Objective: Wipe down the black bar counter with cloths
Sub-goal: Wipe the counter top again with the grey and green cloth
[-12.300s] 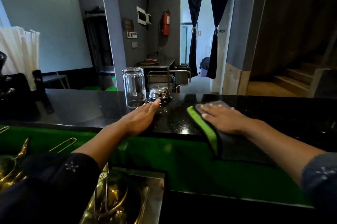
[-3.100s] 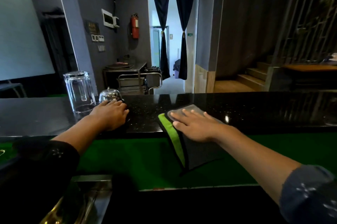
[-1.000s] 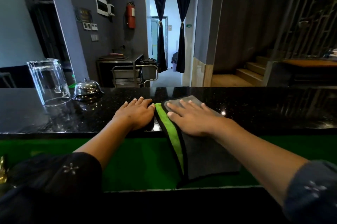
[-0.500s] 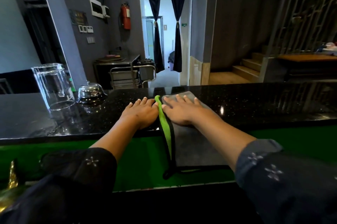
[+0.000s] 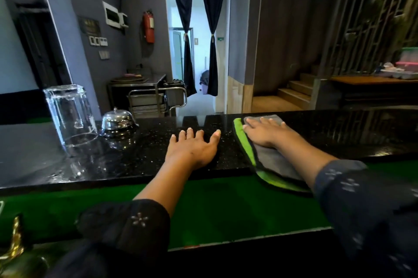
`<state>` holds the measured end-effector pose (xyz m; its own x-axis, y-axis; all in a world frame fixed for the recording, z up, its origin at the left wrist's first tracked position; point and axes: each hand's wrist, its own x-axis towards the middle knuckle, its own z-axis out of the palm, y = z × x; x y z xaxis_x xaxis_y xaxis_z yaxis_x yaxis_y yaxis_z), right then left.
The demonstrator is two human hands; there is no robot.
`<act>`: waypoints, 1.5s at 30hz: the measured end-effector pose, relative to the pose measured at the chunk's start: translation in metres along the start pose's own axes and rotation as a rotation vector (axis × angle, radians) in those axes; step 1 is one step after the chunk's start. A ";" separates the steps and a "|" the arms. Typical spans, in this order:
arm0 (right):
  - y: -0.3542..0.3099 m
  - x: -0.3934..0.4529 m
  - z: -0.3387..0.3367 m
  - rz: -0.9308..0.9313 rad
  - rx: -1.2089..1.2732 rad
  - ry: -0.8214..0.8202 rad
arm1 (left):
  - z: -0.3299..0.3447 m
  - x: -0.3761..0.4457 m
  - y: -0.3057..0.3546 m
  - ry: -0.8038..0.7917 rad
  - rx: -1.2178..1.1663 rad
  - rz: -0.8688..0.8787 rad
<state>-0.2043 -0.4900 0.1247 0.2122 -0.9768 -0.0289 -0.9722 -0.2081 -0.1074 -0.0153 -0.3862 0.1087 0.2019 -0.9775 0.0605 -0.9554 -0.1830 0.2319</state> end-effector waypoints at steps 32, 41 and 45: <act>0.002 0.103 0.000 -0.243 0.038 -0.037 | -0.002 0.002 -0.008 0.000 -0.005 0.003; 0.081 0.102 -0.011 0.033 -0.063 0.015 | 0.001 0.008 -0.003 -0.001 0.026 -0.032; 0.002 0.064 -0.002 -0.172 -0.009 0.009 | -0.001 0.008 -0.003 -0.002 0.016 -0.038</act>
<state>-0.1929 -0.5526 0.1241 0.3747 -0.9271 -0.0016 -0.9225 -0.3727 -0.1010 -0.0109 -0.3930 0.1093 0.2380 -0.9700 0.0503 -0.9504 -0.2219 0.2181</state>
